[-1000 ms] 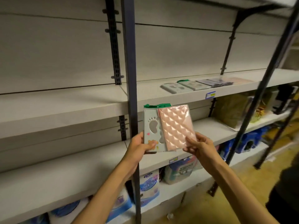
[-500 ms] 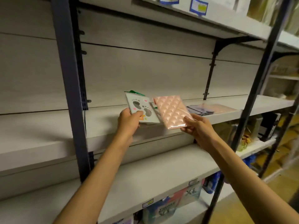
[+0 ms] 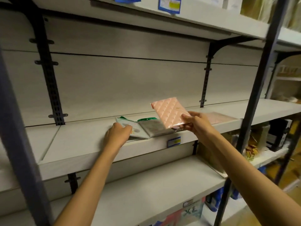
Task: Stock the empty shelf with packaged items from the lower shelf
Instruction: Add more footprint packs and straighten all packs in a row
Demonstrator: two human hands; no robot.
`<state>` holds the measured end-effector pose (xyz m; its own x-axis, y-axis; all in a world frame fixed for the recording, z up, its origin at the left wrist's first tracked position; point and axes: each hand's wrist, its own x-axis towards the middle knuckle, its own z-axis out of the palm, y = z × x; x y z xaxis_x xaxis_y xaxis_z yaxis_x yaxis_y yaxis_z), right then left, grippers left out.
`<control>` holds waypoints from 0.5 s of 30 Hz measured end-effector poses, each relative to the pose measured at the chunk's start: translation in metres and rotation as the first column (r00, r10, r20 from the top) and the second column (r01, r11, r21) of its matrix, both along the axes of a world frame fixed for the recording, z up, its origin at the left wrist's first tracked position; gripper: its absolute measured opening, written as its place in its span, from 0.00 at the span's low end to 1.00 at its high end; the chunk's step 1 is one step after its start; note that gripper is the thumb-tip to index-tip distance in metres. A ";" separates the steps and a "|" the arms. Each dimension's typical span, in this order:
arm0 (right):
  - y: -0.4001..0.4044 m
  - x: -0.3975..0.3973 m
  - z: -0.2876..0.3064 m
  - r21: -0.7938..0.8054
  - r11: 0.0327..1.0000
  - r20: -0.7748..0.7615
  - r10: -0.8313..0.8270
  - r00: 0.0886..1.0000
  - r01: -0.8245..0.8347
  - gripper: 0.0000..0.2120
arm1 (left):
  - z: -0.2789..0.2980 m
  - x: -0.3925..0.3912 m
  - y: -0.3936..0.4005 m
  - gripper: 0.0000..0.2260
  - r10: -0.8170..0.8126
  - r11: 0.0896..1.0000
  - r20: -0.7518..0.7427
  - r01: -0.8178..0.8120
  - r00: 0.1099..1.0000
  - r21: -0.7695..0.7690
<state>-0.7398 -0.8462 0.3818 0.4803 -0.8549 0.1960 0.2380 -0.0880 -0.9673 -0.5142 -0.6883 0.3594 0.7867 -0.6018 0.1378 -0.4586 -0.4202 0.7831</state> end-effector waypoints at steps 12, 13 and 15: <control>-0.123 -0.035 0.007 0.034 0.999 -0.073 0.002 0.997 0.000 0.14 | -0.014 0.000 -0.016 0.31 0.061 0.896 0.355 -0.208 0.933 0.391; -0.136 -0.040 0.008 0.043 0.999 -0.091 -0.021 0.996 0.025 0.15 | -0.015 -0.001 -0.019 0.32 0.072 0.884 0.388 -0.239 0.919 0.401; -0.162 -0.052 0.009 0.048 0.995 -0.124 -0.086 0.989 0.092 0.14 | -0.014 -0.006 -0.024 0.34 0.101 0.868 0.458 -0.303 0.883 0.393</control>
